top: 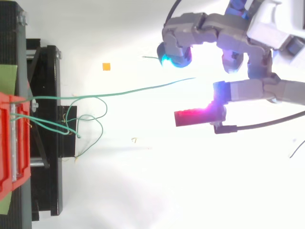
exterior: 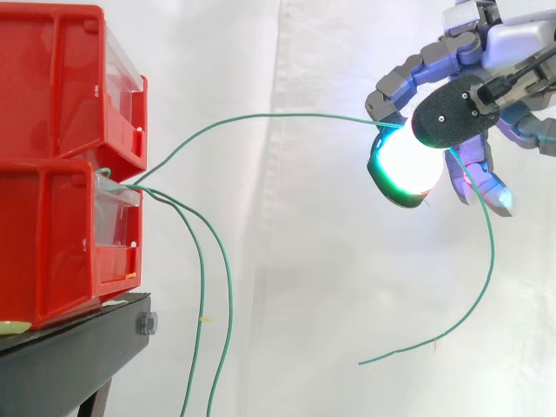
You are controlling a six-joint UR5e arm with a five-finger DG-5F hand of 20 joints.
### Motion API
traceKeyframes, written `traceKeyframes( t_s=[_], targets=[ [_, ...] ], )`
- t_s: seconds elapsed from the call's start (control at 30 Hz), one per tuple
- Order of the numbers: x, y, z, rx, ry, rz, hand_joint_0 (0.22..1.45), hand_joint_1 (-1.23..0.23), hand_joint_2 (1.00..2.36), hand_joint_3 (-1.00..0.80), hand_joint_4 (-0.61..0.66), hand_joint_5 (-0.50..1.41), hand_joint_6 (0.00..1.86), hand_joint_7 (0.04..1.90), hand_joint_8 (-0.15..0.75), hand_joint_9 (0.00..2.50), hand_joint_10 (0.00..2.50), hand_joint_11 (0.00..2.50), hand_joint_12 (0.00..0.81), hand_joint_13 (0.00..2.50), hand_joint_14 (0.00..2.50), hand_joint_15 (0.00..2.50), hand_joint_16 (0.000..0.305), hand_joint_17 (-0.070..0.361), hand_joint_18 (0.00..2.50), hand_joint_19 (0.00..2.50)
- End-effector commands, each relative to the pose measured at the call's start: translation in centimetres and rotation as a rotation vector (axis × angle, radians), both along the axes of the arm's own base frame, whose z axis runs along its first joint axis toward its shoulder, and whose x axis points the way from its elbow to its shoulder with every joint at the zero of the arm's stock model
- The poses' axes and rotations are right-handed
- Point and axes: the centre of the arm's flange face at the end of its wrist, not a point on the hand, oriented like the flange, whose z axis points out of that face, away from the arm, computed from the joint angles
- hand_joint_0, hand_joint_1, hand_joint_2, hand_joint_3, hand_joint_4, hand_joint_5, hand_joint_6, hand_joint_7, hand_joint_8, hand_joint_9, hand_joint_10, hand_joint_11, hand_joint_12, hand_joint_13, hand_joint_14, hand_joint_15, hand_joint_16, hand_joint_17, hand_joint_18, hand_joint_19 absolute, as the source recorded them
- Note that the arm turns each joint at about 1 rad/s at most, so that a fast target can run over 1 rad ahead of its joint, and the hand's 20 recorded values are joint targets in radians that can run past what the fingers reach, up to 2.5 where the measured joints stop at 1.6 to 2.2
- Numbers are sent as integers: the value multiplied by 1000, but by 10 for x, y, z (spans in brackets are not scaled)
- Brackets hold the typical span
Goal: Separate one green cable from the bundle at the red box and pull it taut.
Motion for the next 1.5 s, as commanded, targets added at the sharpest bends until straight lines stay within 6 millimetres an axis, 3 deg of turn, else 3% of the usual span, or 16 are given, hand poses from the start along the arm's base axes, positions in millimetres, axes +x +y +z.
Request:
traceKeyframes(
  t_s=[0.0,1.47],
  targets=[
    [0,0,-1,55,-7,-5,720,-648,1016,-258,25,151,501,1342,184,2070,23,606,369,1446,19,559,52,117,1071,542],
    [-1,-1,-2,63,0,-8,727,-663,1016,-218,18,152,501,1343,202,2067,21,609,369,1442,18,566,52,118,1064,532]
  ],
)
